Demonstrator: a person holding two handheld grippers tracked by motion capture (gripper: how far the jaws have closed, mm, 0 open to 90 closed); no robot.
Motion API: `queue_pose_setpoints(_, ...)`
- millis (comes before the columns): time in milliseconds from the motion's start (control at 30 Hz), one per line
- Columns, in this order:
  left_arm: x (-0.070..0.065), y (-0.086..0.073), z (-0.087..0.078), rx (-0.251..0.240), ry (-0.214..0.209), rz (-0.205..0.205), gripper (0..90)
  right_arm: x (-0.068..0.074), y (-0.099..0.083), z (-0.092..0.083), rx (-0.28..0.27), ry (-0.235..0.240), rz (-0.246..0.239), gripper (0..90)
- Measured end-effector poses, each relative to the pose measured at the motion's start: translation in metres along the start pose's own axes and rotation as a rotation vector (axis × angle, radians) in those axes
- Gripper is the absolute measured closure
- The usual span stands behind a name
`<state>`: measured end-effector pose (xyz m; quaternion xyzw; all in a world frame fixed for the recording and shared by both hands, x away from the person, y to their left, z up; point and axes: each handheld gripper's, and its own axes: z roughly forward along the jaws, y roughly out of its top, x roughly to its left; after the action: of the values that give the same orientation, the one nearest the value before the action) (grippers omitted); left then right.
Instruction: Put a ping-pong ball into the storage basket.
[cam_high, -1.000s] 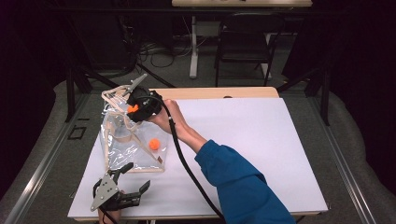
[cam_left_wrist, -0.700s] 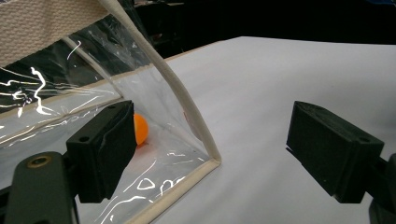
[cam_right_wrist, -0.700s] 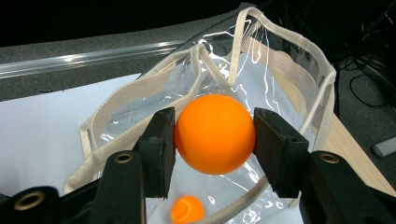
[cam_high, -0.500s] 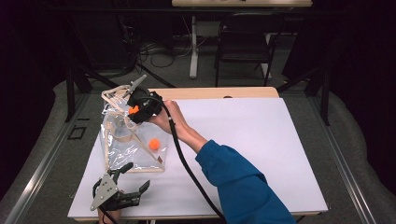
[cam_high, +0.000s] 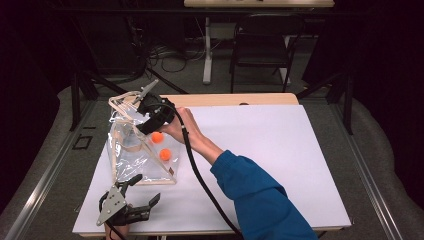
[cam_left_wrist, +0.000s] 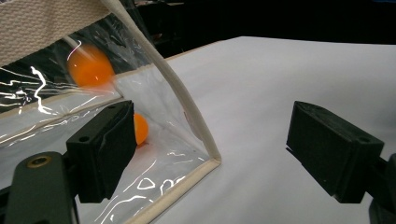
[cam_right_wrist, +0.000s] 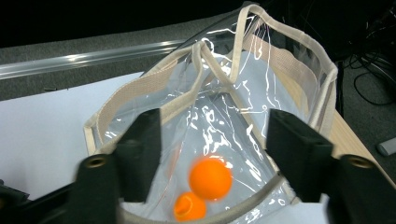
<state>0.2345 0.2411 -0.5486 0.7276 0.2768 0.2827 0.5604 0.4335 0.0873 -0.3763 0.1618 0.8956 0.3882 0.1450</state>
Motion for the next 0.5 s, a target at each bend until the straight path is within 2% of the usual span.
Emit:
queue_pose_setpoints(100, 0.0, 0.0, 0.0, 0.001, -0.001, 0.001, 15.8, -0.001, -0.002, -0.005, -0.025, 0.004, 0.007, 15.5)
queue_pose_setpoints(300, 0.0, 0.0, 0.0, 0.002, 0.002, 0.0, 15.8, -0.007, -0.007, -0.018, -0.066, 0.032, 0.027, 8.6)
queue_pose_setpoints(500, -0.001, 0.0, 0.001, 0.003, 0.001, -0.004, 15.8, -0.011, -0.014, -0.028, -0.07, 0.058, 0.033, 4.6)
